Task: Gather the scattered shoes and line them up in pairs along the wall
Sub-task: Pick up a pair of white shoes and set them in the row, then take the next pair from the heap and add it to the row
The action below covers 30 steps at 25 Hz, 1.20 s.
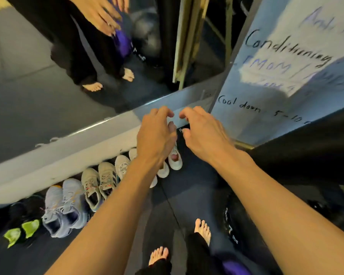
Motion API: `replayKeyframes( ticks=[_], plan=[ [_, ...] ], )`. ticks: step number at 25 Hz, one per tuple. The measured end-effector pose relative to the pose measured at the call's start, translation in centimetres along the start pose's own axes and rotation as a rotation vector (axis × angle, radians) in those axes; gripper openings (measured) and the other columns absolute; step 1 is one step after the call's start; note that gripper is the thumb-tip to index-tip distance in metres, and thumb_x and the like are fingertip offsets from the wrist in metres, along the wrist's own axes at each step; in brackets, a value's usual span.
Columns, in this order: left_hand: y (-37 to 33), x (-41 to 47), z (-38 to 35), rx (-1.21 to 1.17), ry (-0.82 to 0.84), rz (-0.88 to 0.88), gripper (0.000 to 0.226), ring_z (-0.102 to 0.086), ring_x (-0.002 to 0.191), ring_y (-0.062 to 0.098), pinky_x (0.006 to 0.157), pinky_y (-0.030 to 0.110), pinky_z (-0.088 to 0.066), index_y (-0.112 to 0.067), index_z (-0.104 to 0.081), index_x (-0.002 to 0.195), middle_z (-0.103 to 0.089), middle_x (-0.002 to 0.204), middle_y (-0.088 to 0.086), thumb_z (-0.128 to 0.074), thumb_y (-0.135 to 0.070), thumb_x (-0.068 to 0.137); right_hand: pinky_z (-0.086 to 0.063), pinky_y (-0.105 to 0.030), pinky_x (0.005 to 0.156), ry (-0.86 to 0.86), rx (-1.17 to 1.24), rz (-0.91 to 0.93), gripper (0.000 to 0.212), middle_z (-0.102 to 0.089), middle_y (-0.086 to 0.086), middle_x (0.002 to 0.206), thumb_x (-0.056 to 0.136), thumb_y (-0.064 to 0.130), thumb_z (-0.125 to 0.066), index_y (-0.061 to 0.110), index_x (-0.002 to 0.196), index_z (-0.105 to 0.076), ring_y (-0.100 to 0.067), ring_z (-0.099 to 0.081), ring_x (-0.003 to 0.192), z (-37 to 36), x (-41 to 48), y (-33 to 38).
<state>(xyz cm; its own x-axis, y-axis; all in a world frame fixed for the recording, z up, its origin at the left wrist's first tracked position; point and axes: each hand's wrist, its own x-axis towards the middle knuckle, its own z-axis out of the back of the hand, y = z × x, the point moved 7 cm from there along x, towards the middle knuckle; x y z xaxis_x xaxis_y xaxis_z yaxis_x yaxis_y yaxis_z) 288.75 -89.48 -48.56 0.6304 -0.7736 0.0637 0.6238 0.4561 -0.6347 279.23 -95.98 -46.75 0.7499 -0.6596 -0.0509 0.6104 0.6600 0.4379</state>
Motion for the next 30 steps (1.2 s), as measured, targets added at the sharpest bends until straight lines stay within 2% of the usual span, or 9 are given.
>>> replayKeyframes(
  ticks=[2,4,8,10,13,16,20,25,30],
  plan=[
    [-6.2,0.1,5.6,-0.008,-0.012,-0.126,0.024,-0.054,0.107,0.023,0.085,0.033,-0.043,-0.018,-0.060,0.110,-0.061,0.113,0.004,-0.053,-0.016,0.088,-0.046,-0.043,0.081,-0.080,-0.007,0.003,0.033,-0.050,-0.003,0.123,0.092,0.017,-0.052,0.022,0.125,-0.047,-0.030,-0.055,0.104,6.9,-2.4,3.0],
    [-12.2,-0.6,11.0,-0.042,-0.007,-0.246,0.023,-0.057,0.103,0.023,0.086,0.039,-0.047,-0.020,-0.062,0.107,-0.064,0.109,0.003,-0.054,-0.016,0.086,-0.047,-0.047,0.082,-0.172,-0.002,-0.016,0.033,-0.051,-0.005,0.119,0.091,0.017,-0.051,0.021,0.124,-0.048,-0.033,-0.055,0.103,13.5,-5.7,5.9],
    [-24.6,-5.3,19.2,-0.094,0.022,-0.481,0.020,-0.059,0.097,0.021,0.076,0.033,-0.047,-0.024,-0.061,0.098,-0.066,0.103,-0.001,-0.050,-0.013,0.085,-0.047,-0.046,0.085,-0.359,-0.029,-0.153,0.039,-0.050,-0.005,0.123,0.090,0.015,-0.052,0.021,0.128,-0.046,-0.032,-0.054,0.108,25.4,-13.8,9.4],
    [-30.7,-8.4,21.3,-0.146,0.051,-0.613,0.020,-0.058,0.095,0.022,0.075,0.034,-0.046,-0.025,-0.058,0.092,-0.066,0.101,-0.001,-0.048,-0.009,0.084,-0.047,-0.043,0.083,-0.467,-0.088,-0.213,0.041,-0.052,-0.006,0.123,0.090,0.016,-0.052,0.021,0.130,-0.046,-0.031,-0.054,0.108,30.6,-18.1,10.2],
    [-41.1,-15.0,23.1,-0.240,0.124,-0.865,0.024,-0.058,0.098,0.029,0.082,0.042,-0.046,-0.015,-0.061,0.102,-0.065,0.104,0.008,-0.049,-0.005,0.084,-0.047,-0.041,0.080,-0.666,-0.165,-0.323,0.038,-0.056,-0.007,0.118,0.088,0.015,-0.053,0.021,0.126,-0.049,-0.032,-0.055,0.105,39.0,-27.7,10.1],
    [-50.3,-22.9,24.0,-0.296,0.205,-1.028,0.027,-0.058,0.100,0.025,0.085,0.043,-0.049,-0.021,-0.062,0.106,-0.065,0.110,0.002,-0.049,-0.009,0.086,-0.046,-0.038,0.075,-0.788,-0.256,-0.491,0.039,-0.059,-0.004,0.117,0.086,0.013,-0.053,0.022,0.124,-0.049,-0.030,-0.057,0.102,45.4,-38.6,9.1],
    [-58.9,-33.8,24.4,-0.348,0.251,-1.211,0.027,-0.054,0.106,0.023,0.086,0.040,-0.047,-0.023,-0.060,0.111,-0.058,0.117,0.004,-0.050,-0.014,0.088,-0.050,-0.046,0.082,-0.921,-0.305,-0.733,0.037,-0.059,-0.003,0.116,0.089,0.016,-0.054,0.022,0.125,-0.046,-0.029,-0.058,0.102,49.7,-53.3,7.8],
    [-65.1,-52.2,23.1,-0.463,0.349,-1.419,0.021,-0.050,0.093,0.012,0.074,0.028,-0.037,-0.023,-0.061,0.109,-0.055,0.115,0.003,-0.054,-0.018,0.090,-0.045,-0.033,0.080,-1.161,-0.258,-0.941,0.039,-0.061,-0.001,0.118,0.091,0.017,-0.054,0.021,0.129,-0.048,-0.024,-0.058,0.104,49.0,-75.6,8.1],
    [-69.7,-71.9,21.4,-0.554,0.543,-1.535,0.019,-0.056,0.098,0.025,0.082,0.034,-0.042,-0.020,-0.063,0.105,-0.057,0.114,0.006,-0.054,-0.019,0.089,-0.038,-0.026,0.073,-1.253,-0.330,-1.189,0.032,-0.062,0.002,0.111,0.088,0.018,-0.057,0.023,0.120,-0.054,-0.019,-0.057,0.092,47.3,-97.0,10.7]
  ],
)
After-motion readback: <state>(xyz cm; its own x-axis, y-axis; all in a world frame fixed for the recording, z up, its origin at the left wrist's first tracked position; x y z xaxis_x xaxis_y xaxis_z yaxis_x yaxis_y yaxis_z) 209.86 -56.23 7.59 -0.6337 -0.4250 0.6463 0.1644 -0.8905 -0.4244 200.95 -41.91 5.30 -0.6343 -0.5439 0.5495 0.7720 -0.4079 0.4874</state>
